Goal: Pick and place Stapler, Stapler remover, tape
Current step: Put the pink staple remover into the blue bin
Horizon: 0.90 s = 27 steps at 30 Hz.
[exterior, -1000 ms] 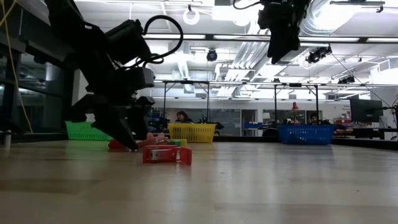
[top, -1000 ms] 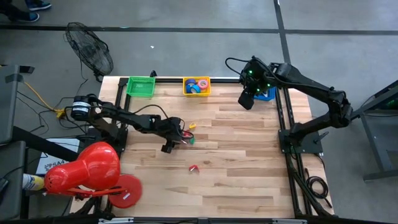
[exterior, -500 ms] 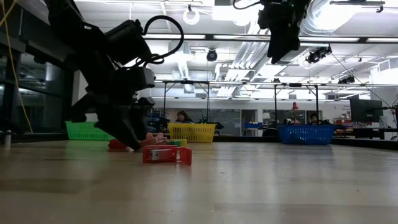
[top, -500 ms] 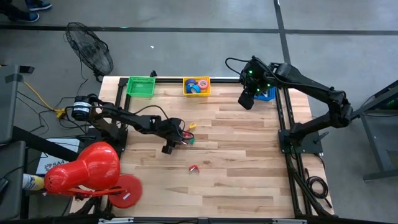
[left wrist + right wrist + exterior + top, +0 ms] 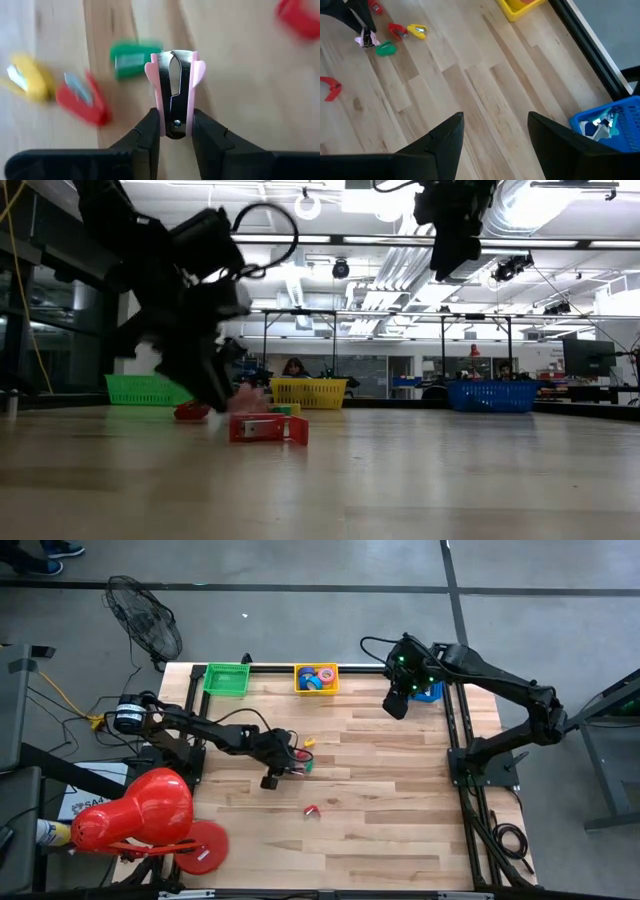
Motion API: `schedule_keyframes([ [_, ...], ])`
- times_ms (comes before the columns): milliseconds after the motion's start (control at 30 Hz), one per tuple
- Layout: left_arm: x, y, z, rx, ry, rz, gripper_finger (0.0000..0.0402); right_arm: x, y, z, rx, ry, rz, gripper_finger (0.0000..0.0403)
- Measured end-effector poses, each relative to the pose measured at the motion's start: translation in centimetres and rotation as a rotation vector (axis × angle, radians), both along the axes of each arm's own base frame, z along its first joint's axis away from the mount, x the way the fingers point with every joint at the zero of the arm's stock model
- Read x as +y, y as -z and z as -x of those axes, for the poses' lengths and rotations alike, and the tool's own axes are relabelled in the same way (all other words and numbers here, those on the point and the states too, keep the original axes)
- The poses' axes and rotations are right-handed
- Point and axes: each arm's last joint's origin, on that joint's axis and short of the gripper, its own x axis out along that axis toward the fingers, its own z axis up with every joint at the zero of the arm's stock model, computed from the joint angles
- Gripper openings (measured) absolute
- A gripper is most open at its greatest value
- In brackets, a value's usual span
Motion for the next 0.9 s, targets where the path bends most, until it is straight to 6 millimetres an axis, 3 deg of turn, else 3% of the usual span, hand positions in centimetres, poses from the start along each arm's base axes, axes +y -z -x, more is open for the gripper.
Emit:
schedule_keyframes([
  [200,0.1,-3.5,-2.2,-0.131,0.011,-0.017,0.0080,1.3,-0.2,-1.0,-0.036,-0.071,0.024,0.0211],
  [500,0.7,-9.9,-5.6,-0.347,-0.017,-0.195,0.0080,4.2,-1.1,-3.5,-0.175,-0.271,0.127,0.0211],
  [700,1.0,-13.1,-6.7,-0.433,-0.098,-0.260,0.0080,6.3,-1.6,-4.6,-0.235,-0.420,0.220,0.0211],
  [900,1.4,-14.8,-7.2,-0.470,-0.200,-0.328,0.0080,8.0,-1.8,-5.2,-0.231,-0.480,0.338,0.0211],
])
